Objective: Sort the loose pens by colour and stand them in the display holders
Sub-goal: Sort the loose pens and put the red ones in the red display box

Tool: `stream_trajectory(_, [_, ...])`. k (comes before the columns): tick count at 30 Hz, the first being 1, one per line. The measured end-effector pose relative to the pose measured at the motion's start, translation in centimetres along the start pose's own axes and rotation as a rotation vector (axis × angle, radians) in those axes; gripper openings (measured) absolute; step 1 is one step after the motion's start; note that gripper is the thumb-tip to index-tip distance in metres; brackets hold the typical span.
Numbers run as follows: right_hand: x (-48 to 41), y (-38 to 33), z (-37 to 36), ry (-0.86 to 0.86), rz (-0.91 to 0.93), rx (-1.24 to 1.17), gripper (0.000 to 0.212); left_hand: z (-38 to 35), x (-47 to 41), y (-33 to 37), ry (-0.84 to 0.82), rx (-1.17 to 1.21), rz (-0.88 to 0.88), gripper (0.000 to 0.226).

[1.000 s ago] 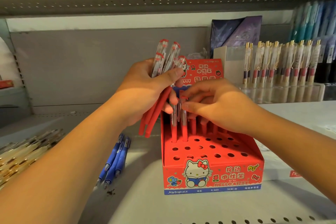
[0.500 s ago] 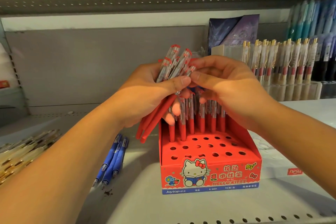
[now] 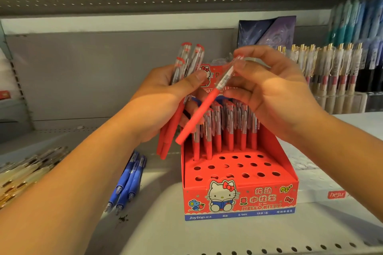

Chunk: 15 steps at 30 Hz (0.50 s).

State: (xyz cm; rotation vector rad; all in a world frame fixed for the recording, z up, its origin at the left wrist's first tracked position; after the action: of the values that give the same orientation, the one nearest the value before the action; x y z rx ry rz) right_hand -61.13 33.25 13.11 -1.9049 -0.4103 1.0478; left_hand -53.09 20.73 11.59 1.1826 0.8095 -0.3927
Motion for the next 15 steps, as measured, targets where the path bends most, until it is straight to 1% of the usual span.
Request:
stream_trajectory(2, [-0.1, -0.3, 0.6, 0.05, 0.014, -0.011, 0.01, 0.1, -0.1, 0.2, 0.01, -0.012, -0.017, 0.018])
stream_trajectory(4, [-0.1, -0.7, 1.2, 0.109, 0.036, 0.055, 0.01, 0.4, -0.2, 0.2, 0.025, -0.044, -0.031, 0.018])
stream_trajectory(8, [0.0, -1.4, 1.7, 0.218, 0.089, 0.412, 0.012, 0.5, -0.3, 0.0, 0.025, -0.043, -0.026, 0.014])
stream_trajectory(10, [0.0, -1.1, 1.6, 0.225, 0.09, 0.52, 0.013, 0.5, -0.2, -0.2, 0.019, -0.017, -0.01, 0.013])
stream_trajectory(15, [-0.2, 0.0, 1.3, 0.203, 0.063, 0.61, 0.018, 0.4, -0.2, -0.2, 0.004, 0.01, 0.003, 0.012])
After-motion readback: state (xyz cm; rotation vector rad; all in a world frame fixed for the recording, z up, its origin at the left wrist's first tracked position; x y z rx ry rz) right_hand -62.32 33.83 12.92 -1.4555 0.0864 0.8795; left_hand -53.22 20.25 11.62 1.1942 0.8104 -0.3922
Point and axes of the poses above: each hand's wrist, its own x-axis away from the middle knuckle, its own z-axis out of the back of the hand, y = z × x, the point moved 10 cm from there along -x, towards the middle knuckle, and after that the axes turned 15 degrees about -z, right-handed, at the moved point
